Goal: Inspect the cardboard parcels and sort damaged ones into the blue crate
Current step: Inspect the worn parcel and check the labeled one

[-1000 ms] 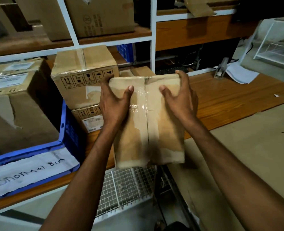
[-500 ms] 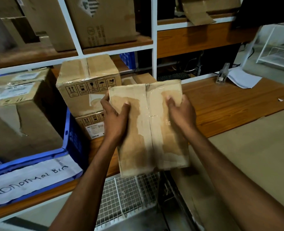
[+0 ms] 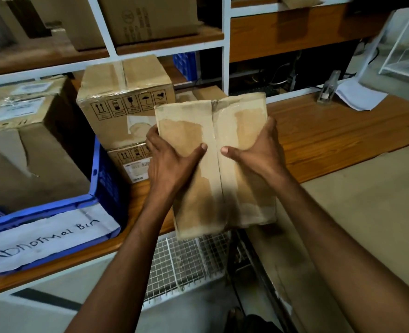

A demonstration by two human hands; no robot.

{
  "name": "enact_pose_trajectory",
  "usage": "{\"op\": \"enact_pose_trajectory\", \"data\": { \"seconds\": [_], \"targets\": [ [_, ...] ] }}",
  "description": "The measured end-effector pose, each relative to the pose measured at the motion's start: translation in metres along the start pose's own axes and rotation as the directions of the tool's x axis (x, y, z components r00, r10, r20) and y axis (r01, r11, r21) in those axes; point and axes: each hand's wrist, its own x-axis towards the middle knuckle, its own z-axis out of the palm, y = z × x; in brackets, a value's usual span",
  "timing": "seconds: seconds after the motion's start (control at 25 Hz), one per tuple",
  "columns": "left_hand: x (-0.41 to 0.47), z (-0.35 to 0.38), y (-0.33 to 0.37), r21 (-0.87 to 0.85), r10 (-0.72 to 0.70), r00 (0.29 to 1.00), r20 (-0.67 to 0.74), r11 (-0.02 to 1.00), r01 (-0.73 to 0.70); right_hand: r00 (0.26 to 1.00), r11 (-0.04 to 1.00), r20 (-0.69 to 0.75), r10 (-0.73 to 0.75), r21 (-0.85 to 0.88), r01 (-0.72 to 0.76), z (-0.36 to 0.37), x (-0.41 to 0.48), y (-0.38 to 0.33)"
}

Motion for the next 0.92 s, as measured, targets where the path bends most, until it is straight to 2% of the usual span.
{"op": "enact_pose_trajectory", "data": {
  "seconds": [0.12,0.28,0.44,0.56,0.68,0.8,0.92],
  "targets": [
    [-0.002,0.004,-0.007,0.022,-0.005,1.000,-0.025,1.000,0.006,0.993,0.998,-0.104,-0.057,-0.042,0.053,0.005,-0.009,0.008],
    [-0.003,0.000,-0.012,0.003,-0.009,0.999,0.039,1.000,0.009,0.992,0.994,-0.081,-0.100,0.039,0.104,-0.004,-0.004,0.014],
    [-0.004,-0.009,-0.016,-0.228,-0.066,0.997,0.028,0.971,0.071,0.982,0.974,-0.175,-0.073,0.199,0.108,-0.010,-0.006,0.019],
    [0.003,-0.007,-0.014,-0.213,-0.081,0.996,-0.036,0.974,0.072,0.945,0.976,-0.316,-0.081,0.169,0.141,-0.007,-0.004,0.017],
    [-0.007,0.000,-0.018,-0.278,-0.101,0.995,0.019,0.955,0.103,0.974,0.979,-0.221,-0.045,0.182,0.087,-0.007,-0.001,0.026],
    [-0.022,0.006,-0.025,-0.222,-0.050,0.998,-0.033,0.974,0.041,0.970,0.974,-0.207,-0.125,0.161,0.160,-0.008,-0.006,0.033],
    [-0.026,0.008,-0.026,-0.268,-0.053,0.998,-0.031,0.963,0.043,0.989,0.954,-0.140,-0.055,0.284,0.093,-0.005,-0.014,0.042]
  ]
}}
